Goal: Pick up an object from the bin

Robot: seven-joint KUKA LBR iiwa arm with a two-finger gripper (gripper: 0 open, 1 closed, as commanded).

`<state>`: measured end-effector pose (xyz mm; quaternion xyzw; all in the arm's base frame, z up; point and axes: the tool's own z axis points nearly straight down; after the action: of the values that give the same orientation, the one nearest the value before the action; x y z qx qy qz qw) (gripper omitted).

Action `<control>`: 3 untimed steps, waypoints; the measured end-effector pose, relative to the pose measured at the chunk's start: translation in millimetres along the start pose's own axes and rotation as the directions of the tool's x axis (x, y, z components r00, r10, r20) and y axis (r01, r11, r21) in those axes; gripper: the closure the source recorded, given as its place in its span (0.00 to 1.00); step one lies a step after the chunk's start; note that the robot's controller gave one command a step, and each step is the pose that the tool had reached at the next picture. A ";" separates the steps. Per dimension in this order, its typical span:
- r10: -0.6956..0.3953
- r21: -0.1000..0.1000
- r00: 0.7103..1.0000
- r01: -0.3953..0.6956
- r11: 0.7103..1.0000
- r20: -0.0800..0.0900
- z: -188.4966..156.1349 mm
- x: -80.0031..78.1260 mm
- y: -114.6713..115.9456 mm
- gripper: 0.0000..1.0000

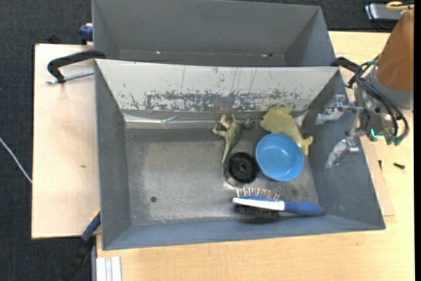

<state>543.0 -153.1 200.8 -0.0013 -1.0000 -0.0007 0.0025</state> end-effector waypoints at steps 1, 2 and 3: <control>0.349 -0.002 0.937 -0.349 0.937 0.001 98.9 -2.7 36.8 0.00; 0.446 -0.005 0.895 -0.446 0.895 0.011 125.8 4.8 41.1 0.00; 0.447 -0.007 0.894 -0.447 0.894 0.033 120.8 -0.4 38.1 1.00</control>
Offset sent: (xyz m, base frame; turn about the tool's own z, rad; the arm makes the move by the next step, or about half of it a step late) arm 0.0024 0.0352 -0.0980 0.3573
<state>542.9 -114.8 80.1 -0.2310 -0.9729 0.0003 -0.0143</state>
